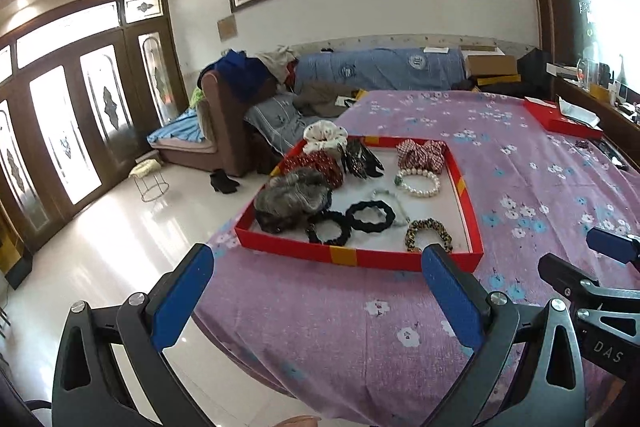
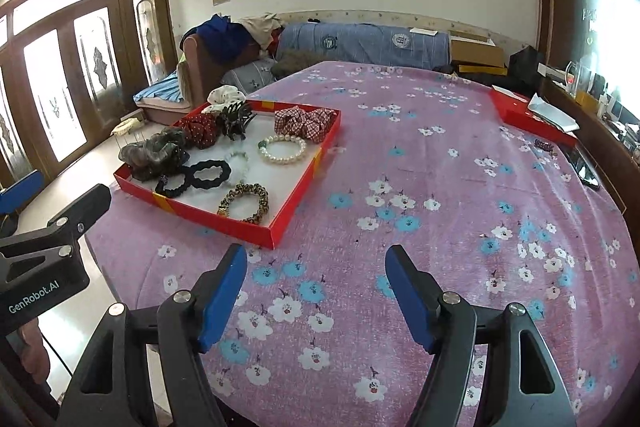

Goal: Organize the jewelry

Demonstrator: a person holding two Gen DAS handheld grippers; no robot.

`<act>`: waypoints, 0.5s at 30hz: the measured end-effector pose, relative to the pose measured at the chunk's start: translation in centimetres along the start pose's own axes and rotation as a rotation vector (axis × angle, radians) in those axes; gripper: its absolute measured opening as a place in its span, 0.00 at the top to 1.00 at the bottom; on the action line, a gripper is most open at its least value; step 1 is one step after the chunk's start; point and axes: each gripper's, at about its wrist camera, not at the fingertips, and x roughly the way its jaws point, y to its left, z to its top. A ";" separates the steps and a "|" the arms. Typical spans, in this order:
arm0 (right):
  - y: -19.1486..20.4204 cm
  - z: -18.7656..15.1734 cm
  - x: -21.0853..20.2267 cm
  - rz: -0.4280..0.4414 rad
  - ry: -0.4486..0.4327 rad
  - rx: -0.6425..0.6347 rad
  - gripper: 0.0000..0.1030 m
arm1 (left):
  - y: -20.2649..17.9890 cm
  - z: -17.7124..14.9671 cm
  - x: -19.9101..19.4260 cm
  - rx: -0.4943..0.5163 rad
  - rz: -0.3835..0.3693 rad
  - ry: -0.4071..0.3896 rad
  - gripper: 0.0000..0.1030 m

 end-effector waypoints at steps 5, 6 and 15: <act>0.0 -0.1 0.7 0.003 0.020 0.009 0.26 | -0.1 -0.2 1.1 -0.003 -0.021 0.039 0.00; 0.1 -0.2 0.9 0.004 0.026 0.012 0.26 | -0.1 -0.3 1.4 -0.003 -0.025 0.046 0.00; 0.6 -0.7 2.2 0.005 0.060 0.004 0.26 | -0.1 -0.9 2.7 -0.014 -0.051 0.095 0.00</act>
